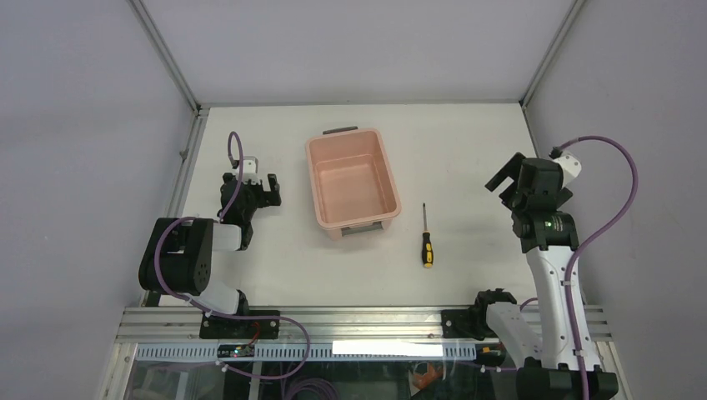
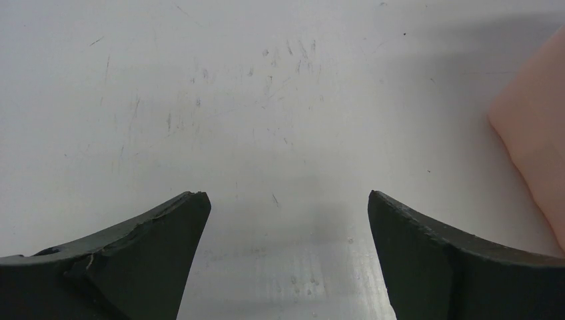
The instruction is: Put the screwdriver in the bin
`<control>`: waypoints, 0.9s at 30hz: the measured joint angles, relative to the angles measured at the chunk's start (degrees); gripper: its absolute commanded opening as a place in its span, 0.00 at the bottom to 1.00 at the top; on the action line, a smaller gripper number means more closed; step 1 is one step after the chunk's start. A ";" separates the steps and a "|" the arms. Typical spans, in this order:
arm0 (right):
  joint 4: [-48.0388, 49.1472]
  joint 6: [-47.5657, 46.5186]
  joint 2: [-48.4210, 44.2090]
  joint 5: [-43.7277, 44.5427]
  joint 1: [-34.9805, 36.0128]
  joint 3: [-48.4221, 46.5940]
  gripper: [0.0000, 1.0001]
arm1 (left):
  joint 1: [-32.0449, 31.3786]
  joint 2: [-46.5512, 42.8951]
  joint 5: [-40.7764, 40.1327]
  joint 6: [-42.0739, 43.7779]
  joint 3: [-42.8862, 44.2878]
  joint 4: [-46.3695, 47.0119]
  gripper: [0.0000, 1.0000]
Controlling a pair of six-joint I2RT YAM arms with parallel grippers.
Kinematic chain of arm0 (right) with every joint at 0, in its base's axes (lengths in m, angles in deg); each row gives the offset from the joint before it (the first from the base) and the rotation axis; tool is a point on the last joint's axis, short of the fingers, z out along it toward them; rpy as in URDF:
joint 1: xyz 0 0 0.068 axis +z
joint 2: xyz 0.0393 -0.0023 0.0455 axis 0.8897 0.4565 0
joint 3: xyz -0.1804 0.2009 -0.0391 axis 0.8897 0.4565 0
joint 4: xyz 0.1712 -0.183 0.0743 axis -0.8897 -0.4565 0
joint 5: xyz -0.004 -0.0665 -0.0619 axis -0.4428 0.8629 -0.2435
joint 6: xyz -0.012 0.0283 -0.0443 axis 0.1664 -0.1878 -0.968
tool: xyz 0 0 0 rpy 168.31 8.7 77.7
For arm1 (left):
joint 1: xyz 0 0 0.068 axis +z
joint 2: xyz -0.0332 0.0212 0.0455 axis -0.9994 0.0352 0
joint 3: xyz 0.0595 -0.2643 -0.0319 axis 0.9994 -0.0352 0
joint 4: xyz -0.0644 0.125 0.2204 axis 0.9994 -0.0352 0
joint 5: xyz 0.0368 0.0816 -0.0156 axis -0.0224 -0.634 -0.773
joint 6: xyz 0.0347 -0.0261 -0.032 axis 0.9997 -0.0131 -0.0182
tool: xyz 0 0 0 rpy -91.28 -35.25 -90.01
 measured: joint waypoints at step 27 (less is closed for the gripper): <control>3.52 3.98 26.97 -17.27 27.06 13.53 0.62 | 0.00 0.00 0.00 0.00 0.00 0.00 0.99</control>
